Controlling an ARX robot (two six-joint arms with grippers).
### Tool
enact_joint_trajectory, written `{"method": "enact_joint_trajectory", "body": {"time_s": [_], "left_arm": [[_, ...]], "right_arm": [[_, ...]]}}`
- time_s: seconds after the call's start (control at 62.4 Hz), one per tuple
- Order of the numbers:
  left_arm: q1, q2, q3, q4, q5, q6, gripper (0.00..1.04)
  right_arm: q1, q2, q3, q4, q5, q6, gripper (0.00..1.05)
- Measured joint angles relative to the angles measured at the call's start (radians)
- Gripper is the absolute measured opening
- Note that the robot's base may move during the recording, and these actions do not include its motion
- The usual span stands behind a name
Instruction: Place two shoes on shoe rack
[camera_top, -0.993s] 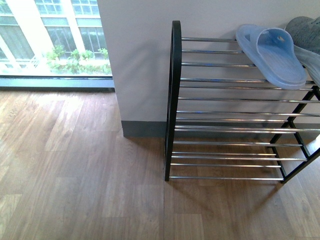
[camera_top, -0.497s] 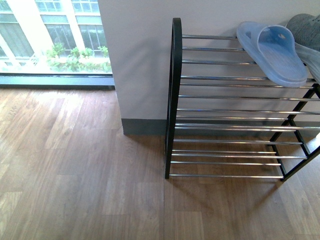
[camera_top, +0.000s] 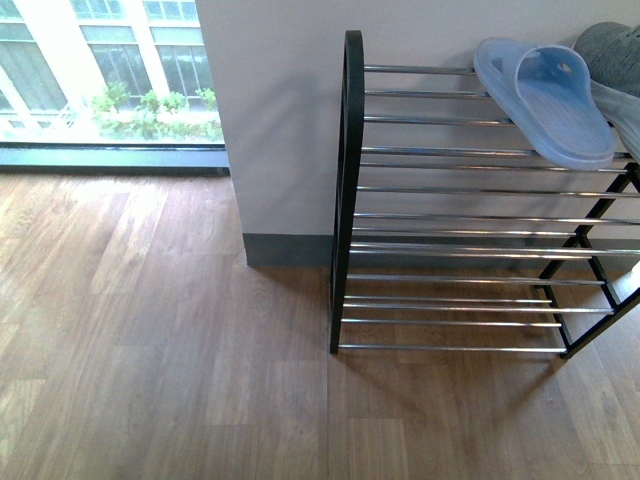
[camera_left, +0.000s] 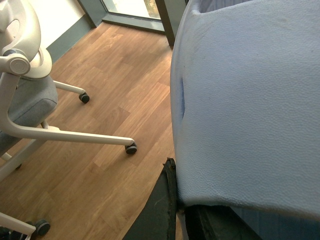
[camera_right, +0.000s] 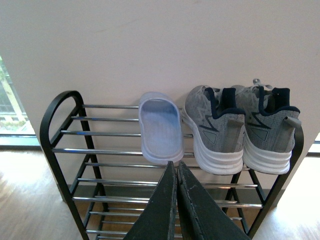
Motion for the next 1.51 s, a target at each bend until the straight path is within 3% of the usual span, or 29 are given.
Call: {"method": "enact_joint_trajectory", "body": {"time_s": [0.961, 1.089, 1.329, 1.506], "left_arm": [[0.0, 0.0, 0.0, 0.0, 0.0, 0.0, 0.02], [0.0, 0.0, 0.0, 0.0, 0.0, 0.0, 0.02], [0.0, 0.0, 0.0, 0.0, 0.0, 0.0, 0.02], [0.0, 0.0, 0.0, 0.0, 0.0, 0.0, 0.02]], "right_arm": [[0.0, -0.348, 0.0, -0.339, 0.0, 0.0, 0.01], [0.0, -0.488, 0.0, -0.505, 0.0, 0.0, 0.01], [0.0, -0.52, 0.0, -0.516, 0.001, 0.0, 0.01], [0.0, -0.52, 0.0, -0.516, 0.001, 0.0, 0.28]]}}
